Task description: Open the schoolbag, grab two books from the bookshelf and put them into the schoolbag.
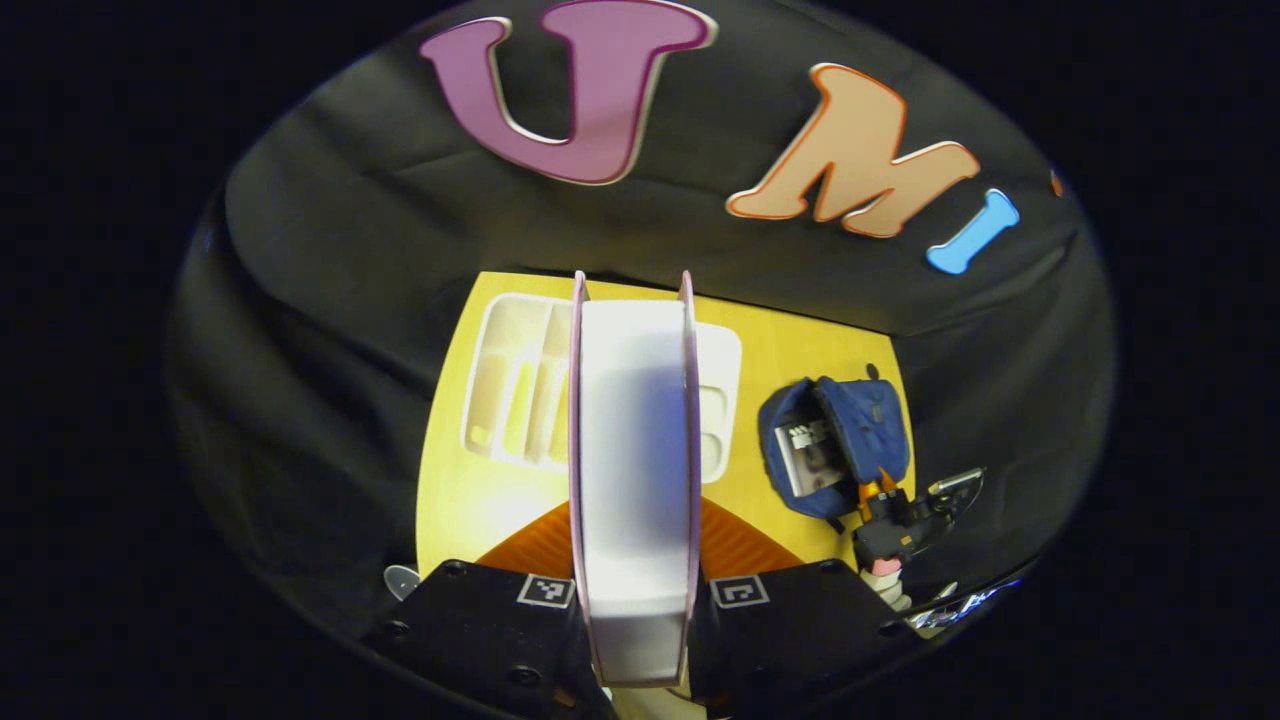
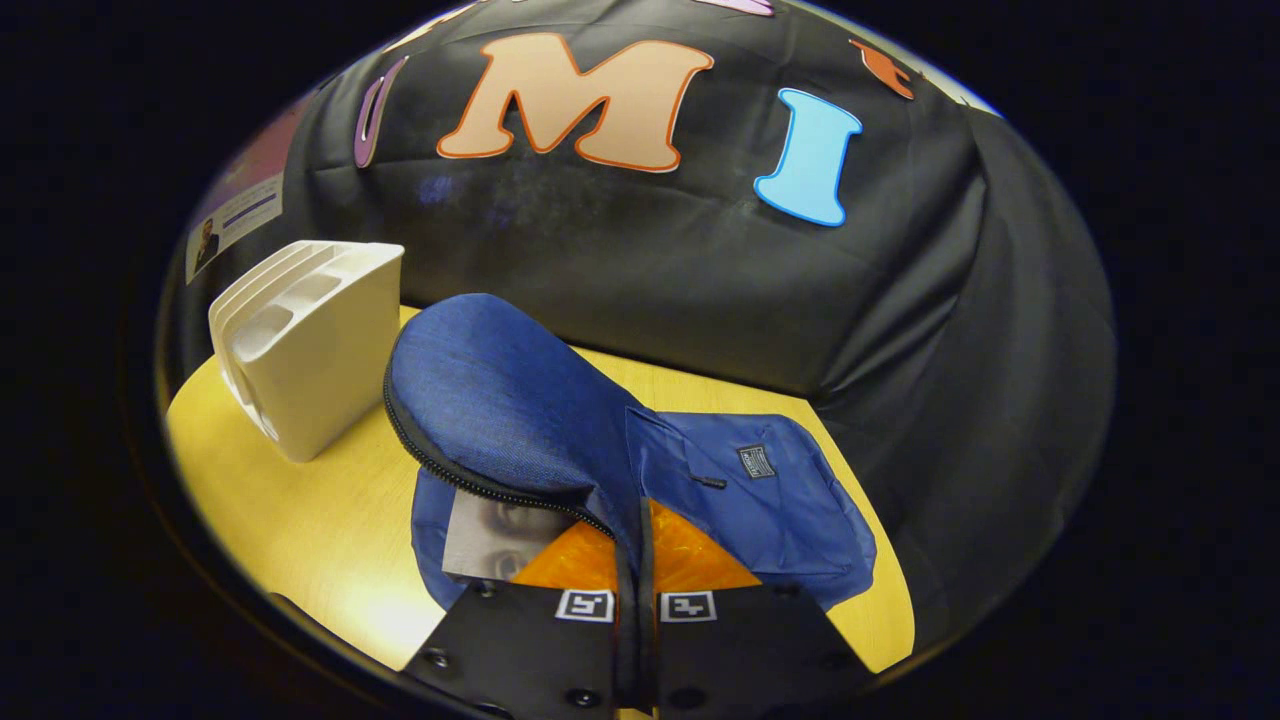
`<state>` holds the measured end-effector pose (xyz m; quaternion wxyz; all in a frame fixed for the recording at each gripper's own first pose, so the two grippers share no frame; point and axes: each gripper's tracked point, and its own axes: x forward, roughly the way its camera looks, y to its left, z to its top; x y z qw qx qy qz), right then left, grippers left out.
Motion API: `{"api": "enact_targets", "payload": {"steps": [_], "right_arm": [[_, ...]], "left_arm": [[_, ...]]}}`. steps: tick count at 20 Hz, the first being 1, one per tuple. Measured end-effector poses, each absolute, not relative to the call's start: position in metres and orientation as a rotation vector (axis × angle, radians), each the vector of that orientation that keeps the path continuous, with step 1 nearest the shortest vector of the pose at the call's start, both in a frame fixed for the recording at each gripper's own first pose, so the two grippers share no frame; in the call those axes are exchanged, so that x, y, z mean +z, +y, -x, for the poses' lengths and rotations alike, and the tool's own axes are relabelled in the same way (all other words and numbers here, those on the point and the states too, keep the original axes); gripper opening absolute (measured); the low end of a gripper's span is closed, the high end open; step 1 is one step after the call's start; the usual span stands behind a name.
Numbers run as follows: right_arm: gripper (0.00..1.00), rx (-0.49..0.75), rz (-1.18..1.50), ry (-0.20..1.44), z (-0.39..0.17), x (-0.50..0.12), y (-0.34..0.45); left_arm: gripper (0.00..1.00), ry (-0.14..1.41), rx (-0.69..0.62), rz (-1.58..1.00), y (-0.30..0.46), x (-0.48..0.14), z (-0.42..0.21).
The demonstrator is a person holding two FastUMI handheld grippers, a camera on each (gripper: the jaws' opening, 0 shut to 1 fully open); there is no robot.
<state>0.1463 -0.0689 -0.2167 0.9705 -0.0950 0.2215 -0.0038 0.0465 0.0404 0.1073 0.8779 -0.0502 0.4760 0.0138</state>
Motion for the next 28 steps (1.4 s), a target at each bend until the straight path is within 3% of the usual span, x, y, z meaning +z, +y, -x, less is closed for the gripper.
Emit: {"api": "enact_targets", "payload": {"steps": [1, 6, 14, 28], "right_arm": [[0.01, -0.01, 0.185, 0.445, -0.146, -0.216, -0.07], [0.03, -0.031, 0.126, 0.431, -0.145, -0.21, -0.075], [0.03, -0.032, 0.069, 0.404, -0.142, -0.205, -0.077], [0.03, -0.002, 0.015, 0.375, -0.139, -0.203, -0.081]], "left_arm": [[0.35, 0.981, 0.0, 0.124, 0.024, 0.107, -0.049], [0.35, 0.939, -0.157, 0.25, -0.048, 0.082, -0.064], [0.35, 0.922, -0.292, 0.35, -0.131, -0.007, -0.064], [0.34, 0.881, -0.362, 0.661, -0.233, -0.135, -0.116]]}}
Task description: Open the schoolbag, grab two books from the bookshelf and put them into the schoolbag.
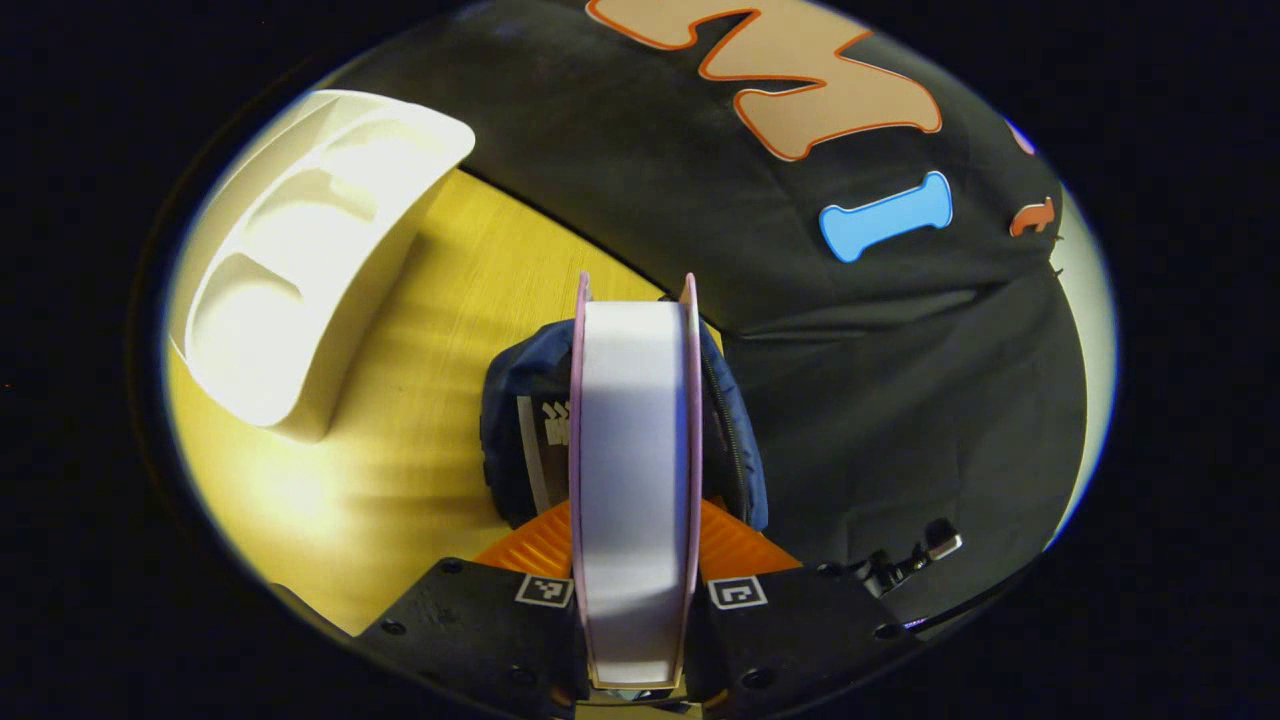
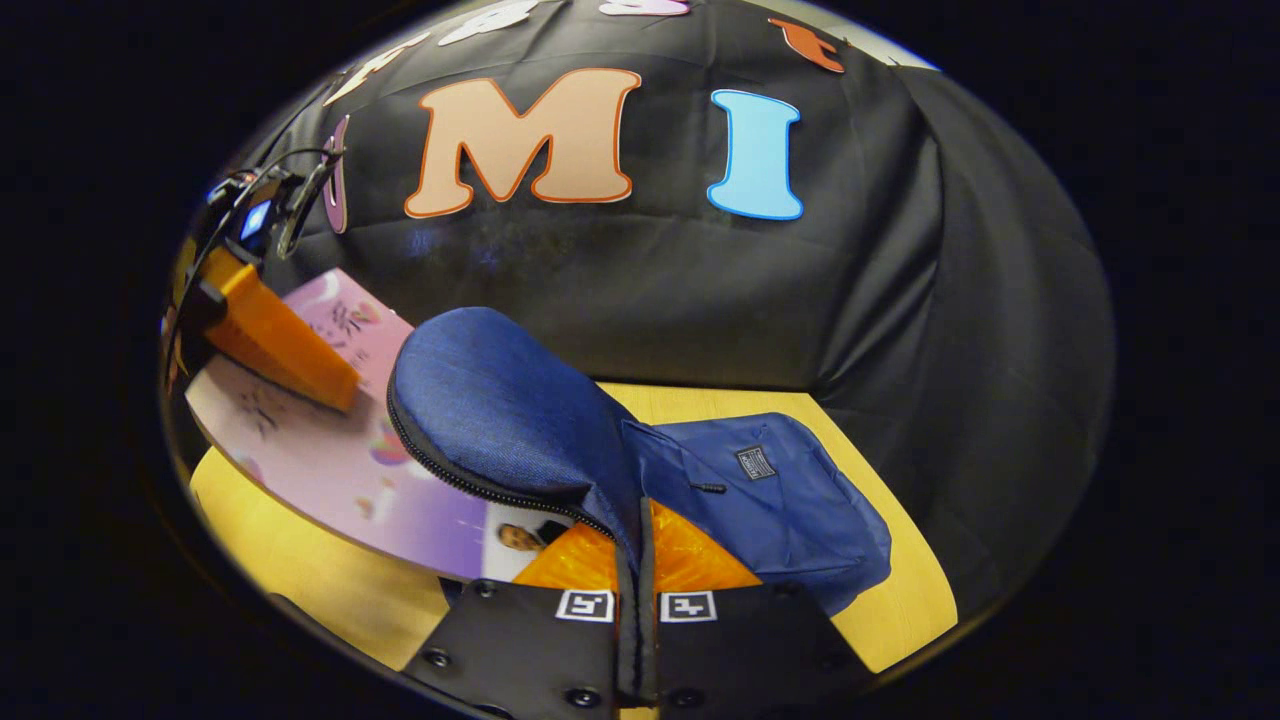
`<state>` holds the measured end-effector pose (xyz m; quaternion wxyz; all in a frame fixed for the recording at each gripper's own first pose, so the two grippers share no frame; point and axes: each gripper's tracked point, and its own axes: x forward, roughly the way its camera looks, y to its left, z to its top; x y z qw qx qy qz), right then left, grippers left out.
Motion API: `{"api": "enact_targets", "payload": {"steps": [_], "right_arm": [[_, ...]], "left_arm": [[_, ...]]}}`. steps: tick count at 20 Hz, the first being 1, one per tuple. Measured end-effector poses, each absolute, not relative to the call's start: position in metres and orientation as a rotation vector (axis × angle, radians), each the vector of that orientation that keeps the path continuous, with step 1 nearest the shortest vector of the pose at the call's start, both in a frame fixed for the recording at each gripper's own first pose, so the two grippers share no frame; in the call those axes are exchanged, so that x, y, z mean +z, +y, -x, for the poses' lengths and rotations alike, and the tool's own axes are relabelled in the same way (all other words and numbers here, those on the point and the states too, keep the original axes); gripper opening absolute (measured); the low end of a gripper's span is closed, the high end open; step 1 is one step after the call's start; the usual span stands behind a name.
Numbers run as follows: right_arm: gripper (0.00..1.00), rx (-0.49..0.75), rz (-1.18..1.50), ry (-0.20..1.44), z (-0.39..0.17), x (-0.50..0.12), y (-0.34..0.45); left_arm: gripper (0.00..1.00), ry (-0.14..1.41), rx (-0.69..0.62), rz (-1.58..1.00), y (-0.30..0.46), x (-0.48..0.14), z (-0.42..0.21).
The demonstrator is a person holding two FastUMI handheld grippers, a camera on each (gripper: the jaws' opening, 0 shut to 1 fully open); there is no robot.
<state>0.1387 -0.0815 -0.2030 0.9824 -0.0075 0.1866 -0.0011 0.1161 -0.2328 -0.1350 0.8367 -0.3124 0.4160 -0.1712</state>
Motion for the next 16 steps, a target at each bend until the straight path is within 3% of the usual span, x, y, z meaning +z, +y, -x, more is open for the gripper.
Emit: {"api": "enact_targets", "payload": {"steps": [16], "right_arm": [[0.03, 0.033, 0.018, 0.316, -0.131, -0.19, -0.081]], "left_arm": [[0.35, 0.829, -0.519, 0.936, -0.319, -0.211, -0.175]]}}
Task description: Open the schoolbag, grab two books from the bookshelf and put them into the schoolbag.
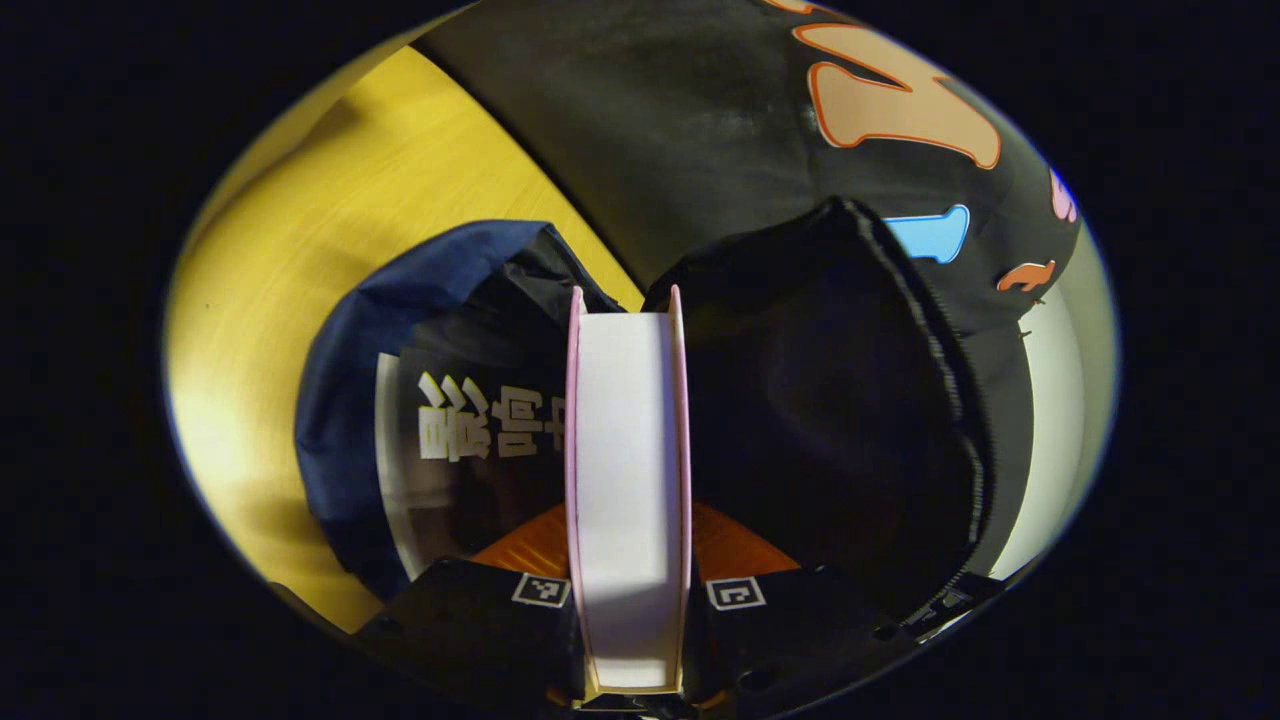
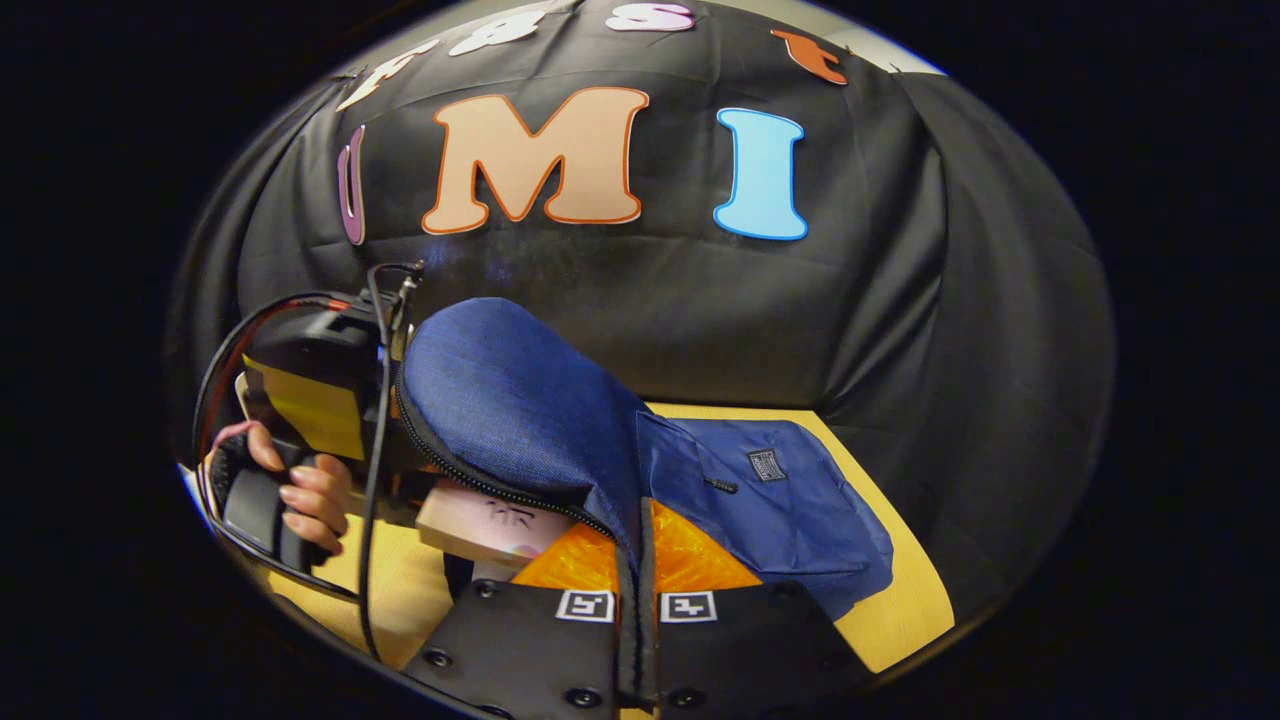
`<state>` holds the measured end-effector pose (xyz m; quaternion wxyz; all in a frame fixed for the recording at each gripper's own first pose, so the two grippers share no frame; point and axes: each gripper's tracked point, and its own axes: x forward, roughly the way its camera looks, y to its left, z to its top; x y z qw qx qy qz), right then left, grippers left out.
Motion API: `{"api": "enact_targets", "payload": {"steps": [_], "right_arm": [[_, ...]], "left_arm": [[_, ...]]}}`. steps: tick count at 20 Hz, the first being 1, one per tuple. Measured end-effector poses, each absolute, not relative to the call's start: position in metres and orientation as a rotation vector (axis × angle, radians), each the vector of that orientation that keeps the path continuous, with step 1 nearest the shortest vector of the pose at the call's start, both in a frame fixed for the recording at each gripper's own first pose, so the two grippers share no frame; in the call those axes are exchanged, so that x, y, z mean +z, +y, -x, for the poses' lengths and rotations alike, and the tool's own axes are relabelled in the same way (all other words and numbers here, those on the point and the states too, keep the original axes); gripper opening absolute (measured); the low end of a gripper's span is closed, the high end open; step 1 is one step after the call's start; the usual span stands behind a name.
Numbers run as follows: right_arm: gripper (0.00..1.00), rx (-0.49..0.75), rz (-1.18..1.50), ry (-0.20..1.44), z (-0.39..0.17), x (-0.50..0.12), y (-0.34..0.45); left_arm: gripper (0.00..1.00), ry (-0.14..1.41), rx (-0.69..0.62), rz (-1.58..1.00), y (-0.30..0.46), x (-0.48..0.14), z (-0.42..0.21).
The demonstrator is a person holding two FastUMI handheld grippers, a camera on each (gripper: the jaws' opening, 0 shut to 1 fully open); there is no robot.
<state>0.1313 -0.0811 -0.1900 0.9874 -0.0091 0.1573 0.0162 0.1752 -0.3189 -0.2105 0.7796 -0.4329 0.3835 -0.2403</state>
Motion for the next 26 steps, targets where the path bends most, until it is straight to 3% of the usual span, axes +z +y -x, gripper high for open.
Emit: {"api": "enact_targets", "payload": {"steps": [7, 10, 11, 12, 13, 15, 16, 17, 18, 23, 26], "right_arm": [[0.03, 0.032, 0.005, 0.322, -0.13, -0.194, -0.083], [0.05, 0.034, -0.001, 0.327, -0.131, -0.197, -0.082], [0.03, 0.038, -0.009, 0.331, -0.13, -0.198, -0.082], [0.03, 0.037, -0.018, 0.331, -0.13, -0.199, -0.083], [0.03, 0.039, -0.025, 0.333, -0.13, -0.199, -0.083], [0.06, 0.046, -0.033, 0.337, -0.129, -0.2, -0.083], [0.07, 0.058, -0.04, 0.342, -0.128, -0.201, -0.081], [0.06, 0.077, -0.057, 0.35, -0.125, -0.203, -0.076], [0.14, 0.094, -0.072, 0.361, -0.123, -0.206, -0.072], [0.34, 0.14, -0.091, 0.379, -0.108, -0.208, -0.061], [0.66, 0.169, -0.104, 0.404, -0.085, -0.209, -0.053]], "left_arm": [[0.36, 0.859, -0.511, 0.989, -0.334, -0.237, -0.183], [0.41, 0.861, -0.44, 0.876, -0.323, -0.25, -0.186], [0.46, 0.858, -0.438, 0.853, -0.319, -0.246, -0.18], [0.67, 0.846, -0.421, 0.825, -0.317, -0.243, -0.18], [0.66, 0.827, -0.406, 0.797, -0.31, -0.239, -0.178], [0.89, 0.804, -0.375, 0.762, -0.294, -0.231, -0.171], [0.84, 0.797, -0.349, 0.736, -0.283, -0.228, -0.168], [0.95, 0.788, -0.327, 0.701, -0.271, -0.228, -0.162], [0.95, 0.778, -0.307, 0.668, -0.261, -0.225, -0.157], [0.96, 0.756, -0.258, 0.487, -0.211, -0.214, -0.12], [0.95, 0.748, -0.213, 0.409, -0.181, -0.2, -0.099]]}}
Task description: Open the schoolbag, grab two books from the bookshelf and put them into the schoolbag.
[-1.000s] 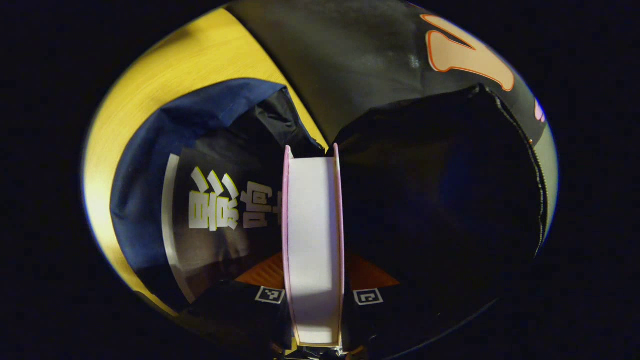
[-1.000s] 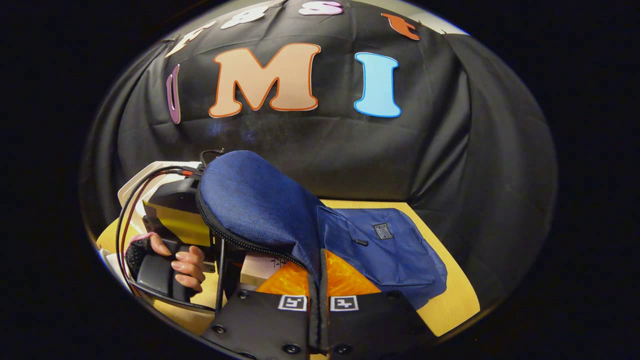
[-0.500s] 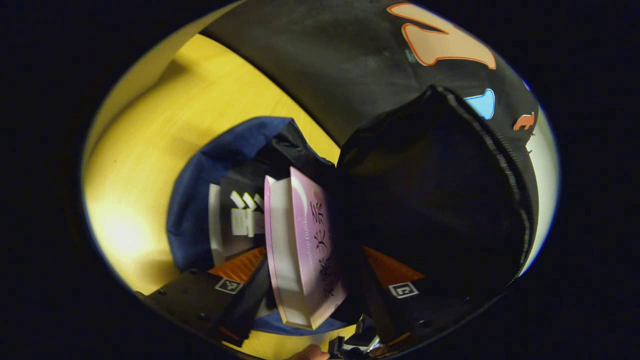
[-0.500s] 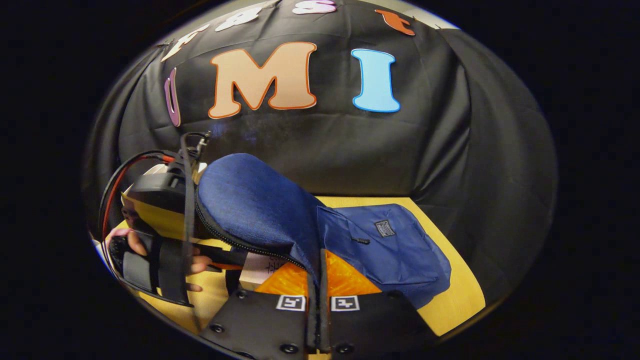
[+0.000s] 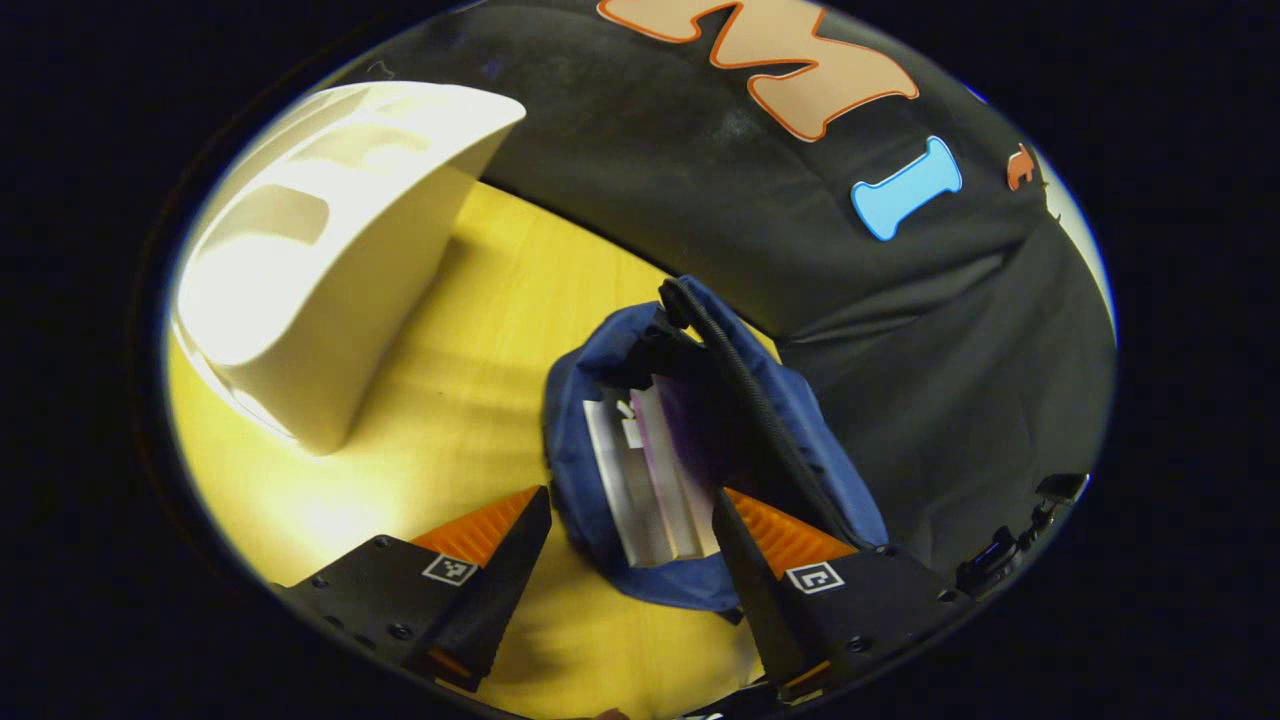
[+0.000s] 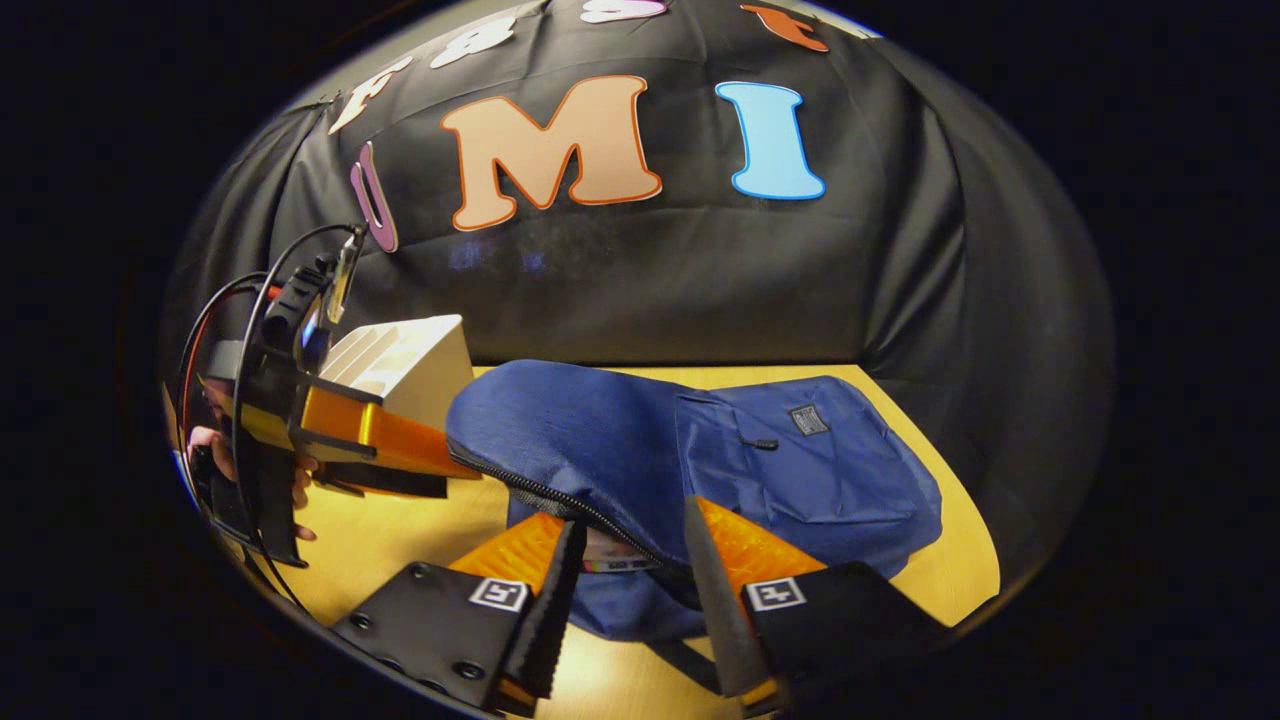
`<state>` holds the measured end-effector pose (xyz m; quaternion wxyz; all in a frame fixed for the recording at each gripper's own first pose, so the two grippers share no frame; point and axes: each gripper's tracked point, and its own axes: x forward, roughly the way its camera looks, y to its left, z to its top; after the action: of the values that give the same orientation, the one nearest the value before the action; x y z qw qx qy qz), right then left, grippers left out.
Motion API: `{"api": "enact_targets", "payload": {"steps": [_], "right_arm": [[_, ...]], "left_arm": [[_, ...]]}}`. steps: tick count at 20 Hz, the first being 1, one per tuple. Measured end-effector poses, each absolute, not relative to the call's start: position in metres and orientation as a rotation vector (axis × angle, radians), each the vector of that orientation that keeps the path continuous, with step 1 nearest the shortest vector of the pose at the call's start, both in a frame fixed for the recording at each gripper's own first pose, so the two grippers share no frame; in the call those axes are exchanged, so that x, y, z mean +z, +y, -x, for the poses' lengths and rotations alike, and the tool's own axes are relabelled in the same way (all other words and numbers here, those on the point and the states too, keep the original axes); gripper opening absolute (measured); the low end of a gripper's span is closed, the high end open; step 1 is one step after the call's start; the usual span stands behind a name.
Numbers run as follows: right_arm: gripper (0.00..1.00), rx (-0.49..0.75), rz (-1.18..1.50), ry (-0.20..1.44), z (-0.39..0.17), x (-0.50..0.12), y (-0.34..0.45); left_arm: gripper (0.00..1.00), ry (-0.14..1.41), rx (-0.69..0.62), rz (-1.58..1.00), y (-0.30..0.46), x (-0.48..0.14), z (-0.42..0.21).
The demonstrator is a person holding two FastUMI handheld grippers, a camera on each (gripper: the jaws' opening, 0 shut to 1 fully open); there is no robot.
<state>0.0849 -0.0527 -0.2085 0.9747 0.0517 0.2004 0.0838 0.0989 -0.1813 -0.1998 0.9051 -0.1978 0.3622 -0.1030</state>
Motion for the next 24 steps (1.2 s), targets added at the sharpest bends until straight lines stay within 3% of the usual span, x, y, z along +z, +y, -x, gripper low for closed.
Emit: {"api": "enact_targets", "payload": {"steps": [4, 7, 11, 17, 23, 24], "right_arm": [[0.88, 0.191, -0.097, 0.411, -0.055, -0.198, -0.046], [0.89, 0.181, -0.139, 0.377, -0.036, -0.17, -0.043], [0.92, 0.131, -0.118, 0.274, -0.028, -0.113, -0.049], [0.92, 0.105, -0.116, 0.104, -0.026, -0.033, -0.035], [0.92, 0.132, -0.111, -0.004, -0.015, 0.013, -0.005], [0.92, 0.132, -0.101, -0.016, -0.014, 0.018, -0.002]], "left_arm": [[0.95, 0.715, -0.156, 0.245, -0.131, -0.172, -0.063], [0.94, 0.652, -0.147, 0.149, -0.106, -0.136, -0.038], [0.92, 0.46, -0.132, 0.124, -0.081, -0.059, -0.013], [0.91, 0.122, 0.03, -0.048, -0.025, 0.048, 0.019], [0.86, -0.058, 0.096, -0.105, -0.005, 0.096, 0.041], [0.9, -0.077, 0.109, -0.11, -0.001, 0.101, 0.044]]}}
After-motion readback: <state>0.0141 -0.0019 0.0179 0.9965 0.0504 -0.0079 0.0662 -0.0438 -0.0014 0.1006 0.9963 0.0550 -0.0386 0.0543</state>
